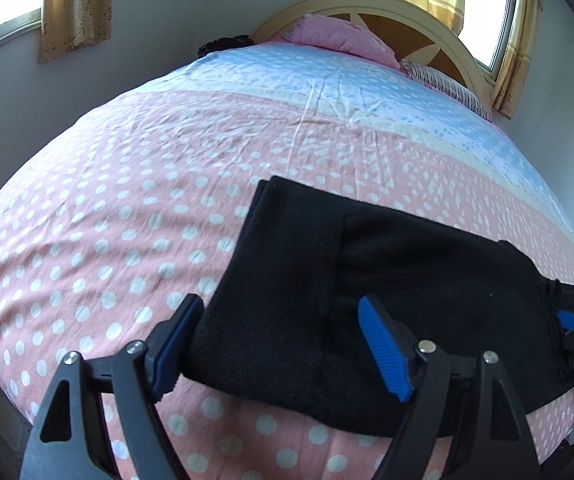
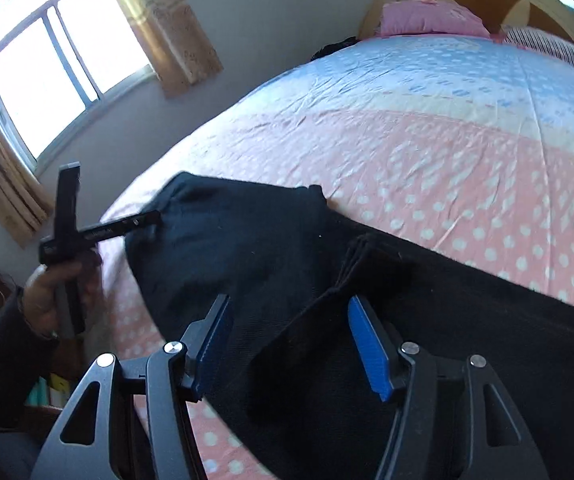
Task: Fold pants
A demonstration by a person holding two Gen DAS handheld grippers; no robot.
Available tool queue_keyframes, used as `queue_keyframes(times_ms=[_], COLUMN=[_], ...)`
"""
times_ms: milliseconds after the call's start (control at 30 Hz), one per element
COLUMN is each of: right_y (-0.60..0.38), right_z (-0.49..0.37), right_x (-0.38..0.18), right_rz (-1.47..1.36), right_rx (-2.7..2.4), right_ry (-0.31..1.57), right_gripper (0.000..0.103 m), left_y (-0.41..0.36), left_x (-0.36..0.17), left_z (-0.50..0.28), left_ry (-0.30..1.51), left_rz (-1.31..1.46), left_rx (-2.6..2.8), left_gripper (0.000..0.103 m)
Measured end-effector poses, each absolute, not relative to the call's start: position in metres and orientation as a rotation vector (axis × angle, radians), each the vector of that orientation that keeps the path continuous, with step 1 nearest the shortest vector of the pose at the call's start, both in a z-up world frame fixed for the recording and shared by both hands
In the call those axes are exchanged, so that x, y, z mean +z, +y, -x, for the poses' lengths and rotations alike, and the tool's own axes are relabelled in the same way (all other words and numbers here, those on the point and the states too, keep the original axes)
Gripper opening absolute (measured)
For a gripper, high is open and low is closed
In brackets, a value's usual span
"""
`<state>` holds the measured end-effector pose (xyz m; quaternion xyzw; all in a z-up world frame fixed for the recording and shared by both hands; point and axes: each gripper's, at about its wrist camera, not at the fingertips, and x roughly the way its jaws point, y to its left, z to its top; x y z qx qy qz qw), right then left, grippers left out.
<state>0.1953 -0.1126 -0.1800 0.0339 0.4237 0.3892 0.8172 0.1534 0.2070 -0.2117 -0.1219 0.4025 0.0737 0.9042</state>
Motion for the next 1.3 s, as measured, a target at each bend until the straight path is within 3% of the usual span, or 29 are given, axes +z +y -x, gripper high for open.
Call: queue_keyframes(times_ms=[200,433,667,900,1000,1300], right_y=[-0.156,-0.215,-0.242,-0.246,-0.246,-0.261], right_z=[-0.16,-0.122,-0.115,-0.119,-0.117,-0.119], right_x=[-0.159,-0.152,-0.16,-0.16,-0.159,-0.156], right_rz=[-0.089,-0.155,-0.247,-0.268,-0.267,-0.293], right_rx=[0.794,0.761,0.71,0.698,0.695,0.647], right_ry=[0.789,0.721,0.695,0.692,0.681,0.66], right_gripper=[0.061,0.061,0.061,0.062,0.062,0.062], left_y=[0.215,0.212,0.228,0.221,0.223,0.211], left_x=[-0.207,-0.212,-0.214,-0.212,-0.211,-0.16], left_z=[-0.146,-0.148,-0.153,-0.148,-0.151,-0.135], left_ry=[0.813,0.812,0.836,0.856,0.861,0.741], left_rz=[0.266,0.277,0.367,0.355,0.398,0.494], left_rx=[0.124,0.105,0.074,0.079,0.034,-0.098], left_gripper=[0.082,0.074,0.054,0.043,0.024,0.021])
